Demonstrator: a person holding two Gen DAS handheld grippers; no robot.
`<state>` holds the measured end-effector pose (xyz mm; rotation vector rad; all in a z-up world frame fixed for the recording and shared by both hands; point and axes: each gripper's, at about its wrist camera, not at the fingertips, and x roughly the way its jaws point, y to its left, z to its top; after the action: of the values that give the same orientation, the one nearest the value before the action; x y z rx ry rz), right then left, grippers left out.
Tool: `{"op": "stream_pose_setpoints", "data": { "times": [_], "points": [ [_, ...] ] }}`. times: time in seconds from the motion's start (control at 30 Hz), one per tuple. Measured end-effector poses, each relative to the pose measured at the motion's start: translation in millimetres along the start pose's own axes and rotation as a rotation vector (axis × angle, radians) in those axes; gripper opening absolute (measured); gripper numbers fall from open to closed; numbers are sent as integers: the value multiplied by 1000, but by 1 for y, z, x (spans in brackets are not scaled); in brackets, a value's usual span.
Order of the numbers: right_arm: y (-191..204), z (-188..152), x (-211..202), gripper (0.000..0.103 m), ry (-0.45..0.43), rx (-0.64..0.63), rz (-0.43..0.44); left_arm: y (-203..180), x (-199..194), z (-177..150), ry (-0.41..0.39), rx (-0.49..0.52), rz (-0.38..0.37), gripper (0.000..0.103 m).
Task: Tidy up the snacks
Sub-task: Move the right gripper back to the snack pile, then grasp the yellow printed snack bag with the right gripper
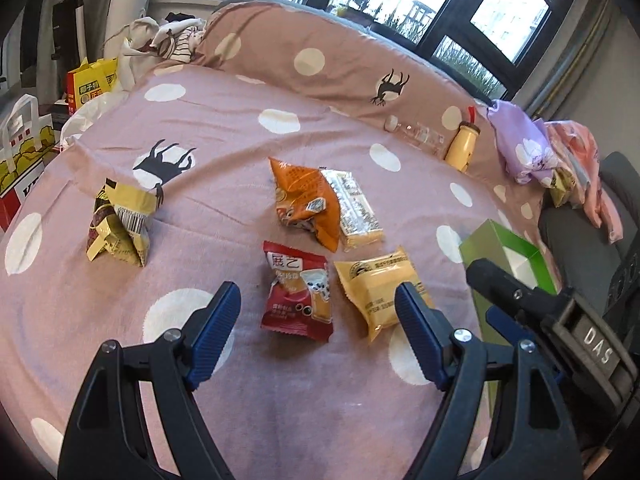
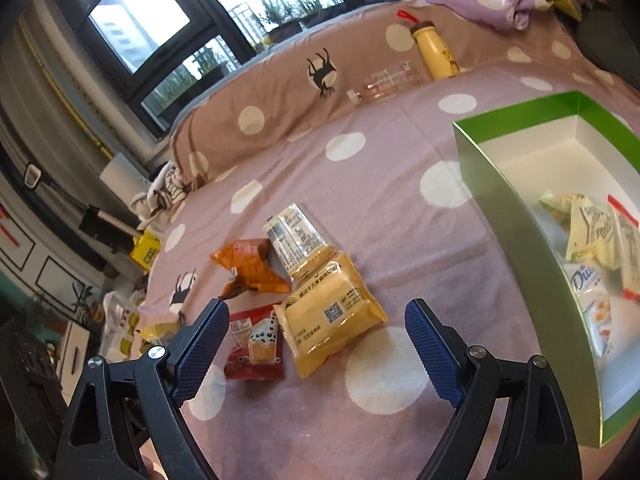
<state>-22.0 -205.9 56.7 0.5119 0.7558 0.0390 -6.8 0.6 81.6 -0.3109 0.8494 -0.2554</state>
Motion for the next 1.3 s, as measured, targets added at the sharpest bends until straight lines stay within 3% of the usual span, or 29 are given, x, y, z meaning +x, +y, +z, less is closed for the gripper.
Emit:
{"op": "stream_pose_setpoints", "data": {
  "times": [0.3, 0.57, 0.97, 1.3],
  "points": [
    [0, 10, 21, 90, 36, 24, 43, 7, 15, 5, 50, -5, 6, 79],
    [-4, 14, 50, 90, 129, 41, 113, 5, 39, 6, 131, -20, -11, 80],
    [-1, 17, 82, 90, 216, 22, 69, -1, 72, -4, 261, -2, -18, 78],
    [-20, 22, 80, 90, 211, 93, 114, 2, 66, -2, 242, -28, -50, 78]
  ]
}}
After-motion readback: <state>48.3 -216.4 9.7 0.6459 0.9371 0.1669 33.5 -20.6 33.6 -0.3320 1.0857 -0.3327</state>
